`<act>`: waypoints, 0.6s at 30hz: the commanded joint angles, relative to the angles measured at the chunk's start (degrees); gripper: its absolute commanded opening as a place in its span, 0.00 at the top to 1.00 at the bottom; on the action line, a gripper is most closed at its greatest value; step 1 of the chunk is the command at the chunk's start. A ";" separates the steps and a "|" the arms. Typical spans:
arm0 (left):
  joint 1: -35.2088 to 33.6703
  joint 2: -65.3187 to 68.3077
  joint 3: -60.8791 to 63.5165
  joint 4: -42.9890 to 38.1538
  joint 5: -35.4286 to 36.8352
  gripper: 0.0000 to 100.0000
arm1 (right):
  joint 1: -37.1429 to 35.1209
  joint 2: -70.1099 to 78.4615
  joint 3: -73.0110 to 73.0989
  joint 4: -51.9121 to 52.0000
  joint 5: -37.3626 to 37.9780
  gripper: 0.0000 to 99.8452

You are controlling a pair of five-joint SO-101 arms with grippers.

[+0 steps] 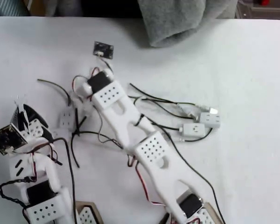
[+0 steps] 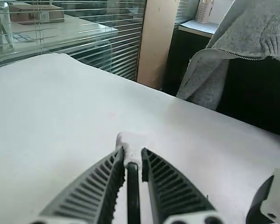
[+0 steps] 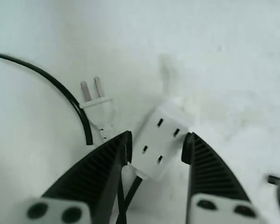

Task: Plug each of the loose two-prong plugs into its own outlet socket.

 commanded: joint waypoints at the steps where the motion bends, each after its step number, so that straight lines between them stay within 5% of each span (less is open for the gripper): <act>1: 0.40 -0.22 -0.26 -0.26 0.44 0.98 | 1.36 -0.66 -3.34 3.74 -0.35 0.81; 18: 0.40 -0.22 -0.26 -0.18 0.44 0.98 | -0.66 6.46 -1.67 -3.91 0.00 0.82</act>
